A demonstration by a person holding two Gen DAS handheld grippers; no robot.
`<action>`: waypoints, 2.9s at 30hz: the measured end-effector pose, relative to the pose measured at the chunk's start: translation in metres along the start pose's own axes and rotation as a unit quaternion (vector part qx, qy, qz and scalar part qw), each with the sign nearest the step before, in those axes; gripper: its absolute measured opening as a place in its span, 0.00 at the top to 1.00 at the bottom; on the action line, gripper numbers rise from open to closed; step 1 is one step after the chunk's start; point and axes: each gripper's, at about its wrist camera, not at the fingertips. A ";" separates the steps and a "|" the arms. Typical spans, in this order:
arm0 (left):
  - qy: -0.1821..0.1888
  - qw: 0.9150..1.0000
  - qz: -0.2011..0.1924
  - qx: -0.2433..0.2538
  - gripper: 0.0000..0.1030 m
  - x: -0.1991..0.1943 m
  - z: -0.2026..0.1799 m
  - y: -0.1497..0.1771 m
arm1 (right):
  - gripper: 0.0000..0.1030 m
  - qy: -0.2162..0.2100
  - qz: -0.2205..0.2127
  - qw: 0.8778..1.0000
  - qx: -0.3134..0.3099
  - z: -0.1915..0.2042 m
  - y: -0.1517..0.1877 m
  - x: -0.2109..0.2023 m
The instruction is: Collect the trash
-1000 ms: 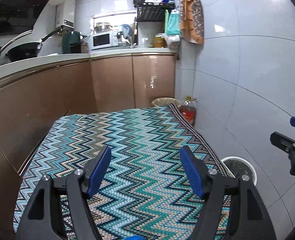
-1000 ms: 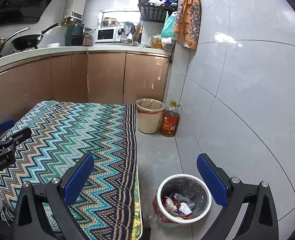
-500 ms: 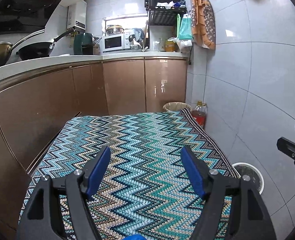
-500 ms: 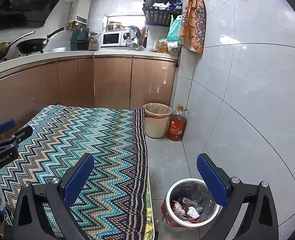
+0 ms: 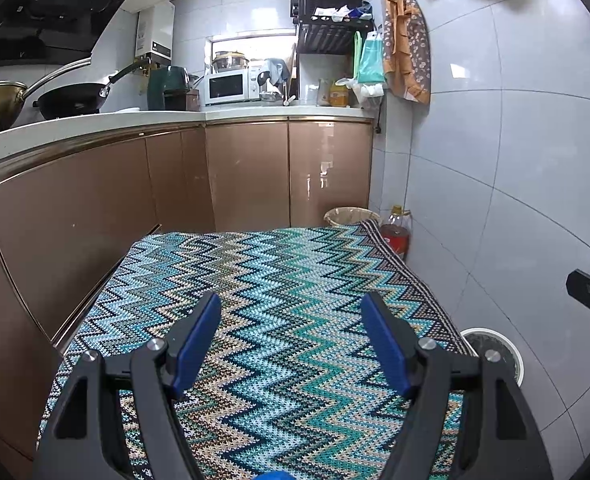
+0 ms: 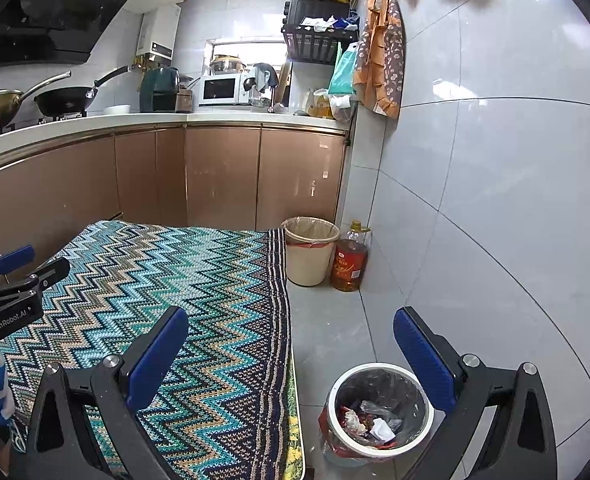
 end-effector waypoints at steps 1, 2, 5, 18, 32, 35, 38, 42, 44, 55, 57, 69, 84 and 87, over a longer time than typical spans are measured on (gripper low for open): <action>0.000 1.000 -0.004 0.001 0.31 -0.003 0.000 -0.001 | 0.00 0.000 -0.003 1.000 0.001 0.000 0.000 -0.002; -0.001 1.000 -0.007 0.002 0.31 -0.006 -0.001 -0.002 | 0.00 0.000 -0.005 1.000 0.002 -0.001 -0.001 -0.004; 0.000 1.000 -0.016 0.001 0.31 -0.013 -0.001 -0.005 | 0.00 0.000 -0.014 1.000 0.004 -0.002 -0.003 -0.009; 0.007 0.999 -0.034 0.000 0.31 -0.033 -0.005 -0.010 | 0.00 -0.001 -0.030 1.000 0.003 -0.004 -0.005 -0.024; 0.006 0.999 -0.052 -0.002 0.31 -0.051 -0.005 -0.014 | 0.00 -0.036 -0.070 0.997 0.003 -0.001 -0.015 -0.044; 0.007 0.998 -0.056 -0.002 0.31 -0.055 -0.006 -0.016 | 0.00 -0.037 -0.077 0.996 -0.002 -0.002 -0.016 -0.049; 0.009 0.998 -0.057 -0.002 0.31 -0.058 -0.008 -0.018 | 0.00 -0.032 -0.081 0.996 -0.005 -0.004 -0.016 -0.054; 0.015 0.998 -0.058 0.002 0.31 -0.061 -0.013 -0.017 | 0.00 -0.025 -0.086 0.996 0.000 -0.011 -0.014 -0.061; 0.017 0.998 -0.058 0.003 0.31 -0.063 -0.014 -0.018 | 0.00 -0.023 -0.088 0.996 0.000 -0.014 -0.012 -0.065; 0.022 0.998 -0.054 0.012 0.31 -0.063 -0.022 -0.018 | 0.00 -0.010 -0.068 0.998 0.004 -0.028 0.008 -0.067; 0.022 0.998 -0.054 0.014 0.31 -0.063 -0.022 -0.018 | 0.00 -0.008 -0.063 0.998 0.007 -0.031 0.013 -0.066; 0.022 0.998 -0.048 0.024 0.31 -0.063 -0.027 -0.015 | 0.00 -0.015 -0.060 0.998 0.031 -0.047 0.024 -0.065; 0.013 0.998 -0.060 0.033 0.31 -0.070 -0.027 -0.017 | 0.00 -0.023 -0.067 0.997 0.040 -0.051 0.027 -0.068; 0.010 0.997 -0.063 0.033 0.31 -0.071 -0.026 -0.017 | 0.00 -0.025 -0.068 0.997 0.039 -0.050 0.025 -0.069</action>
Point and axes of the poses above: each gripper's, at about its wrist camera, not at the fingertips, and x roughly the way its jaws point, z to its left, y to its underside, and after that the axes turned 10 degrees about -x, right-handed
